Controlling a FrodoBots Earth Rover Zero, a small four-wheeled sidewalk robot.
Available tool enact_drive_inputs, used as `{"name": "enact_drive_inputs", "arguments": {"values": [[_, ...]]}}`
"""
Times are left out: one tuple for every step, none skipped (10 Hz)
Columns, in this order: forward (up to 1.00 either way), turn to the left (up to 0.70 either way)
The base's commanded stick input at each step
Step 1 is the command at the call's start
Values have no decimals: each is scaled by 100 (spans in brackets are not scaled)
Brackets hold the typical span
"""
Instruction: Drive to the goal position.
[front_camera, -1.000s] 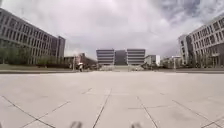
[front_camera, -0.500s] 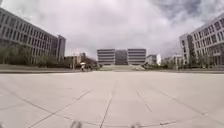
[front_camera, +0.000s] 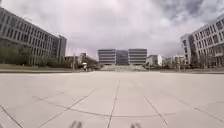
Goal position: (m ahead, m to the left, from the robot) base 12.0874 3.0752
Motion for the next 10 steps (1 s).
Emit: {"name": "enact_drive_inputs", "arguments": {"values": [[100, 0], [100, 0], [100, 0], [100, 0], [100, 0], [100, 0], [100, 0], [100, 0], [100, 0], [100, 0]]}}
